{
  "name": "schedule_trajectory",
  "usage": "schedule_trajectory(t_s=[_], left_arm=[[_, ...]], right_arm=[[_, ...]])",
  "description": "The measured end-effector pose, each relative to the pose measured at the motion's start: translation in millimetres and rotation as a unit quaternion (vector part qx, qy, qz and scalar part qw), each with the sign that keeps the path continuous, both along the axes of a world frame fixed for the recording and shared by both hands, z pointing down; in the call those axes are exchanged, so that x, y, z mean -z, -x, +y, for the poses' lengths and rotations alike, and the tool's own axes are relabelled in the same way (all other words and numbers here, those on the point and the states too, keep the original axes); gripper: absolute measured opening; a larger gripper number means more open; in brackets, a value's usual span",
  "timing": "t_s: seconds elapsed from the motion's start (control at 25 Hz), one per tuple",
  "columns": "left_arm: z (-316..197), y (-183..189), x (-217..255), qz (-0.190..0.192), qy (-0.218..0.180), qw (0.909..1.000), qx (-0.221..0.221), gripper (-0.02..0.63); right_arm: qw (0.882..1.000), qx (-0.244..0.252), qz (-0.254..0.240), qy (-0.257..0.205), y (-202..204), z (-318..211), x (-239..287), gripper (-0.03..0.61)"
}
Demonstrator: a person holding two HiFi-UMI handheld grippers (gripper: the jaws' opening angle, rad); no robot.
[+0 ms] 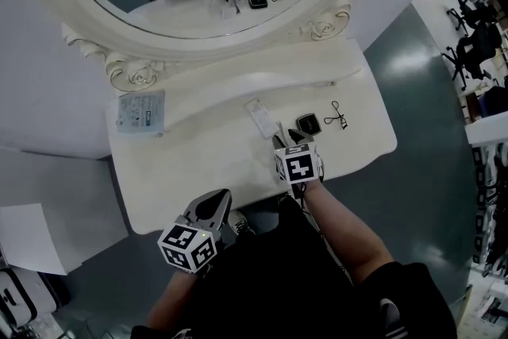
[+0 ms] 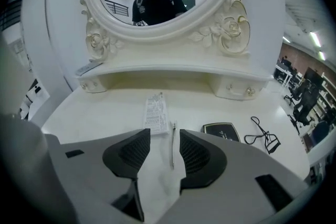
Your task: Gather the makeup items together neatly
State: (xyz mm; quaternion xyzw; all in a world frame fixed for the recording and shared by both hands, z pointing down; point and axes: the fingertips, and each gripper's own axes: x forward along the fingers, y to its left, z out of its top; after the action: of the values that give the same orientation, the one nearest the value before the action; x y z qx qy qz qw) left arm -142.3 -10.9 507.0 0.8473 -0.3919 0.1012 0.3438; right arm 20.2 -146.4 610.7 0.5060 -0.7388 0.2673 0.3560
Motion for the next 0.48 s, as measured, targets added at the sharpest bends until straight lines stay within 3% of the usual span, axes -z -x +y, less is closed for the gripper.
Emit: schedule_trajectory(t_s=[0.28, 0.48], left_arm=[[4.4, 4.2, 3.8, -0.005, -0.005, 0.9999, 0.013, 0.008], [8.7, 15.7, 3.9, -0.013, -0.002, 0.9991, 0.040, 0.008]], right_arm=[[0.998, 0.056, -0.016, 0.010, 35.6, -17.1, 1.8, 0.281], [0.997, 0.065, -0.013, 0.027, 47.5, -37.8, -9.4, 0.293]])
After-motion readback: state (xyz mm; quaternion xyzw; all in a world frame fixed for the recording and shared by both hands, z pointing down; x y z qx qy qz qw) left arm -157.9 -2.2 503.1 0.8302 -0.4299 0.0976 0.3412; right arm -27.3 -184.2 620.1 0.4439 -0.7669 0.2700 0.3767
